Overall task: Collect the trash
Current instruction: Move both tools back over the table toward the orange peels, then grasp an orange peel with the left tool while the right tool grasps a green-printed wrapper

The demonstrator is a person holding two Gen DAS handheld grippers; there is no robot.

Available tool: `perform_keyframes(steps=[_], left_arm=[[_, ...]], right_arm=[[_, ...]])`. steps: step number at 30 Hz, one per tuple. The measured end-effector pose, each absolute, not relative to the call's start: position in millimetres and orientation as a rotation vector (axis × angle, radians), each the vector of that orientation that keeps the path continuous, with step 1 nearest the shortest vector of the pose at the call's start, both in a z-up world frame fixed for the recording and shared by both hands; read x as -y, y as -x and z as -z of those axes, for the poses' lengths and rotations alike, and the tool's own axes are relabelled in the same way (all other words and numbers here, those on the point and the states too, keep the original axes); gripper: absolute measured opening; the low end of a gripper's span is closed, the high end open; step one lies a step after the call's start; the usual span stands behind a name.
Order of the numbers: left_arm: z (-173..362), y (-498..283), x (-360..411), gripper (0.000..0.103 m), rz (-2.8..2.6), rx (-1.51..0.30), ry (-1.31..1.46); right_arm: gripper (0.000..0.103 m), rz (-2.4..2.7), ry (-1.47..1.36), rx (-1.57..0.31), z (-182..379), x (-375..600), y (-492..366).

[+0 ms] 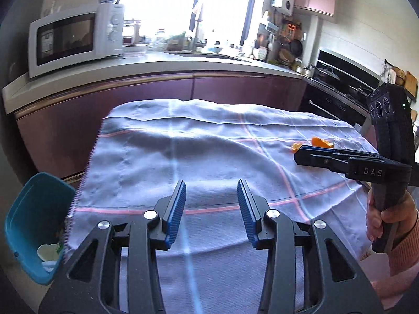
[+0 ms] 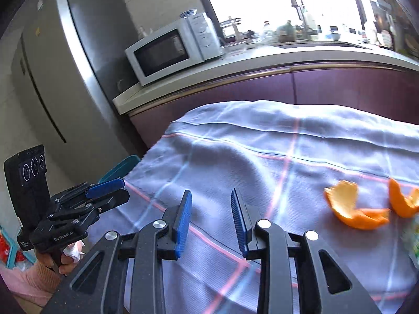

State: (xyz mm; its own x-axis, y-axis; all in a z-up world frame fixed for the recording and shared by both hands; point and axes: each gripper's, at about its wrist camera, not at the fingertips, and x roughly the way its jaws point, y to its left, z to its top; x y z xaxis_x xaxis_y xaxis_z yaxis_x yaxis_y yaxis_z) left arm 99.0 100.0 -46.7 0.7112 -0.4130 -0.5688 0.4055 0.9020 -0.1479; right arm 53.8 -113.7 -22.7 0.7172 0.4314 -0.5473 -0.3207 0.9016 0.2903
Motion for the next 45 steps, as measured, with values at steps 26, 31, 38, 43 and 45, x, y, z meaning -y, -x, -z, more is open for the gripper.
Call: perform_keyframes(steps=[26, 31, 38, 43, 45], left_arm=[[77.6, -209.1, 109.7, 0.040, 0.712, -0.890, -0.009], [88.2, -221.6, 120.9, 0.038, 0.722, -0.942, 0.013], [97.9, -226.2, 125.2, 0.014, 0.724, -0.973, 0.025], [96.2, -219.6, 121.4, 0.007, 0.708, -0.952, 0.010], [93.3, -215.9, 116.6, 0.007, 0.703, -0.937, 0.009]], right_arm=[[0.047, -0.021, -0.393, -0.669, 56.5, 320.5, -47.5], [0.047, -0.044, -0.416, -0.705, 67.1, 323.1, -55.6], [0.029, -0.075, -0.395, -0.716, 69.1, 315.7, -54.5], [0.010, -0.090, -0.341, -0.721, 66.7, 305.9, -53.8], [0.004, -0.100, -0.321, -0.722, 65.3, 301.0, -53.3]])
